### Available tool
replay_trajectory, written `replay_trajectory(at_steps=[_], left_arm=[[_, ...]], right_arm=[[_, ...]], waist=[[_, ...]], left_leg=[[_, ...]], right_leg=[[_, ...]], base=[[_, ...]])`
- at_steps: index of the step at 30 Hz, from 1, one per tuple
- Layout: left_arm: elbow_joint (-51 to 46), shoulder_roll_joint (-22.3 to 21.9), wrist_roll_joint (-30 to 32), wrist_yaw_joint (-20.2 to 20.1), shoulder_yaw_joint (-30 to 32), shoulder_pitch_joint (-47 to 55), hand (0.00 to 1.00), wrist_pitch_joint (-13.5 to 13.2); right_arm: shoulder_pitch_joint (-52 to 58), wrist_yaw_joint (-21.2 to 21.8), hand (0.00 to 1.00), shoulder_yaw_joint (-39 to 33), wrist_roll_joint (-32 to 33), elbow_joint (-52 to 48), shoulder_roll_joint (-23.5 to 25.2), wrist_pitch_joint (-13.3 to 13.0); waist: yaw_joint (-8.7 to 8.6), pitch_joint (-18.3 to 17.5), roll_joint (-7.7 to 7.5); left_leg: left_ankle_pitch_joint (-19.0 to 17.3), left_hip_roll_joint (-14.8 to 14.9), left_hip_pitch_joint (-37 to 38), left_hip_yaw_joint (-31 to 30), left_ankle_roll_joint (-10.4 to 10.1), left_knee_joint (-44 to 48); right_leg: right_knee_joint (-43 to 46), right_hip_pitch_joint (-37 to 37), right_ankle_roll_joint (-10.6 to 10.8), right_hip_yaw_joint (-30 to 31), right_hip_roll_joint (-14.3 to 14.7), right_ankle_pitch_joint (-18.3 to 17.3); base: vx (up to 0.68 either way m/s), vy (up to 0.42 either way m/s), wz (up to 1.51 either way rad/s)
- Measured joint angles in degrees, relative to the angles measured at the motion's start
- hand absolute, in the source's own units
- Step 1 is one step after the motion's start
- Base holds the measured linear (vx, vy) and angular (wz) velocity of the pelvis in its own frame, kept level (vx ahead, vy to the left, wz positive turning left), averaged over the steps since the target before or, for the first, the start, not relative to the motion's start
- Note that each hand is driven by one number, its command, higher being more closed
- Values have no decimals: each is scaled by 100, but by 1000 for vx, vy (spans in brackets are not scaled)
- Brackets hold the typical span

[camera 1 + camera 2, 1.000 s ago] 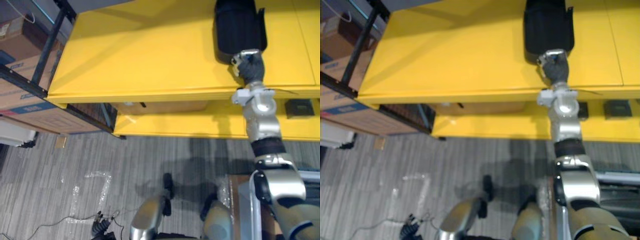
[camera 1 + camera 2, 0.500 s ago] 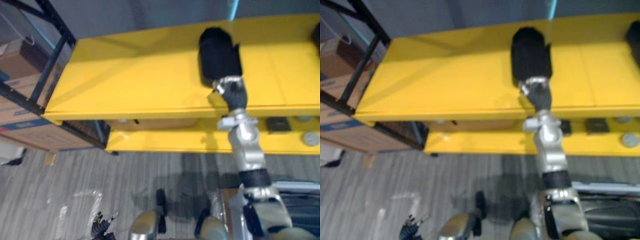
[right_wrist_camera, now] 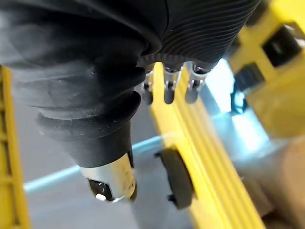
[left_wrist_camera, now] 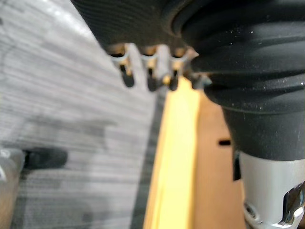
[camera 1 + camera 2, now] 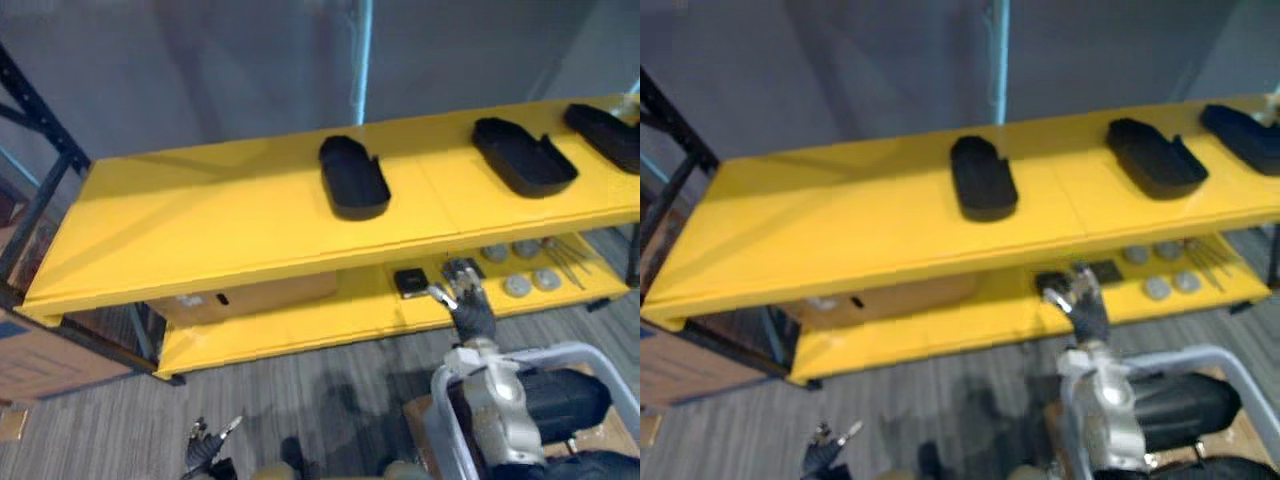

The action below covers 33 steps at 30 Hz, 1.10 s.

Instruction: Walk over and take plastic housings, then place them on the shelf

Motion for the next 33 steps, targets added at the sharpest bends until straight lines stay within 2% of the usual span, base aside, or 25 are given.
replay_trajectory(at_steps=[3, 6, 7, 10, 14, 19, 23, 26, 27, 28, 29, 30, 31, 33], left_arm=[[23, 6, -2, -1, 0, -1, 0, 161], [360, 5, 0, -89, -3, -5, 0, 337], [475, 14, -24, -156, 31, -32, 0, 388], [716, 51, -8, -231, 45, -38, 0, 488], [915, 185, 719, -363, -25, -66, 0, 736], [1136, 284, 1003, -397, -63, -89, 0, 974], [1148, 295, 999, -404, -55, -101, 0, 1101], [1192, 291, 870, -419, -30, -73, 0, 1100], [1262, 294, 768, -427, 27, -58, 0, 1090], [1342, 290, 655, -441, 106, -29, 0, 1076], [1349, 259, 578, -451, 173, 0, 0, 1075], [1348, 184, 454, -457, 238, 89, 0, 1047], [1348, 147, 327, -459, 252, 153, 0, 991], [1340, 111, 172, -454, 305, 249, 0, 847]], right_arm=[[-3, -148, 0, 50, -16, 143, 69, -21], [1, -741, 0, 37, -235, 443, 150, -34], [5, -950, 0, 20, -232, 515, 165, -34], [137, -1123, 0, -153, -222, 536, 249, -34], [641, -1315, 0, -671, -209, 373, 316, -31], [1165, -1206, 0, -963, -46, 107, 317, -186], [1462, -813, 0, -967, 273, -53, 324, -226], [1529, -503, 0, -965, 420, -85, 322, -297], [1511, -405, 0, -960, 457, -85, 326, -358], [1454, -291, 0, -951, 457, -87, 314, -420], [1405, -224, 0, -939, 458, -91, 278, -473], [1252, -96, 0, -858, 460, -87, 137, -519], [1089, -6, 0, -758, 459, -55, 42, -526], [715, 103, 0, -481, 461, 81, -106, -645]], waist=[[-1, -80, -122], [5, -168, -253], [5, -185, -278], [-22, -199, -258], [-296, -203, -241], [-596, -231, -237], [-751, -244, -226], [-746, -298, -206], [-724, -324, -248], [-662, -354, -306], [-599, -355, -298], [-528, -366, -237], [-456, -386, -162], [-345, -372, -161]], left_leg=[[-41, -20, 0, 60, 1, 0], [-91, -25, 9, 186, 5, 0], [-112, -24, 23, 261, -2, 1], [-167, -18, 150, 538, -19, 2], [-295, 8, 391, 1021, -72, 3], [-435, 70, 693, 1635, -170, 4], [-471, 112, 805, 1909, -213, 11], [-479, 126, 803, 1902, -227, 41], [-536, 116, 771, 1732, -249, 215], [-696, 202, 662, 1126, -230, 626], [-839, 264, 588, 729, -207, 851], [-1245, 417, 338, 19, -229, 1366], [-1479, 469, 154, -436, -207, 1735], [-1779, 448, -172, -1173, -74, 2398]], right_leg=[[-86, 9, 12, 47, -11, 46], [-159, 1, 16, 125, -14, 100], [-193, -7, 9, 224, -5, 141], [-221, -3, 8, 453, 4, 212], [-259, -11, 19, 936, 57, 288], [-257, -102, 15, 1565, 174, 341], [-272, -174, 6, 1822, 250, 344], [-285, -211, -31, 1901, 294, 372], [-300, -213, -44, 1965, 299, 389], [-307, -223, -43, 2114, 331, 414], [-307, -235, -44, 2189, 359, 437], [-316, -317, -24, 2379, 495, 459], [-332, -375, -46, 2534, 566, 475], [-332, -505, -73, 2840, 635, 553]], base=[[35, 36, -9], [61, 24, -14], [94, 23, -24], [83, 19, -50], [73, 18, -62], [3, 8, -71], [-59, -26, -37], [-41, -37, -12], [5, -72, -35], [12, -64, -47], [-3, -65, -69], [-34, 6, -70], [-51, 53, -92], [-76, 134, -83]])
